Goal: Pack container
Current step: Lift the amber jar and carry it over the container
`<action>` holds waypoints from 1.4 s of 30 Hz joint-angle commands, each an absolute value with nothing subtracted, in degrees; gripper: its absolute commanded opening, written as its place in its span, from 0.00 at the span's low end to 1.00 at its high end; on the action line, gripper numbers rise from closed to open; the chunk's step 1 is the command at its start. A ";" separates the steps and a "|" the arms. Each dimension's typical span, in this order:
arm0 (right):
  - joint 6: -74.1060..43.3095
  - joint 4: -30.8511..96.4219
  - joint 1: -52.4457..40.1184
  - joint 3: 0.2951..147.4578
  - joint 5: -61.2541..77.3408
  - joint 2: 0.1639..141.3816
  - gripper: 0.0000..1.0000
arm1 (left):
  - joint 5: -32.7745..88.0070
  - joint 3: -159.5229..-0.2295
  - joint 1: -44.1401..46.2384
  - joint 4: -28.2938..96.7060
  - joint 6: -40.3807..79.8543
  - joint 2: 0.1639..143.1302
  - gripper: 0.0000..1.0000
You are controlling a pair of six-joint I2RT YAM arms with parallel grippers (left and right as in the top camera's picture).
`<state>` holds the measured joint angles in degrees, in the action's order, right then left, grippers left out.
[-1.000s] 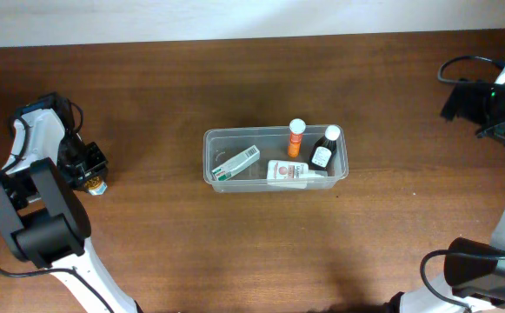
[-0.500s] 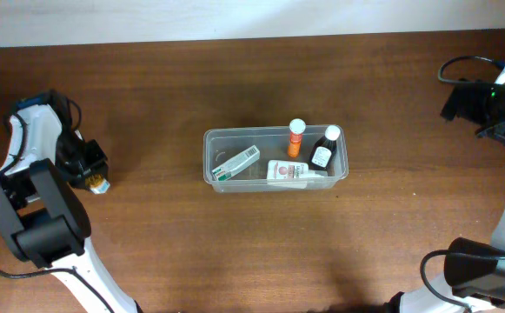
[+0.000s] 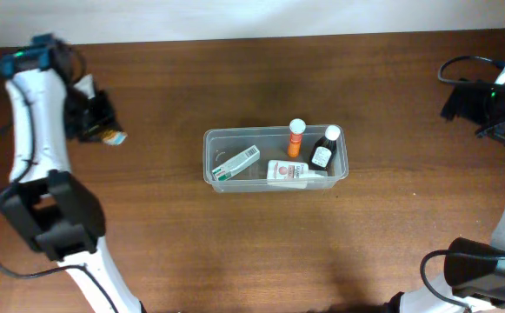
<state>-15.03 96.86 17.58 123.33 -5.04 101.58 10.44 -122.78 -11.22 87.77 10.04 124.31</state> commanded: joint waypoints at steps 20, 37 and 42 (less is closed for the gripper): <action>-15.53 96.71 17.65 123.31 -5.15 101.47 0.98 | 8.67 -129.54 25.67 83.18 9.21 124.20 0.38; -15.53 96.71 17.65 123.31 -5.15 101.47 0.98 | 6.15 -129.36 30.76 86.87 10.22 130.78 0.38; -15.53 96.71 17.65 123.31 -5.15 101.47 0.98 | 6.20 -129.29 30.76 87.96 10.24 132.64 0.38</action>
<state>-15.03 96.86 17.61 123.33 -5.06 101.58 6.63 -128.16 30.59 87.29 9.69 131.24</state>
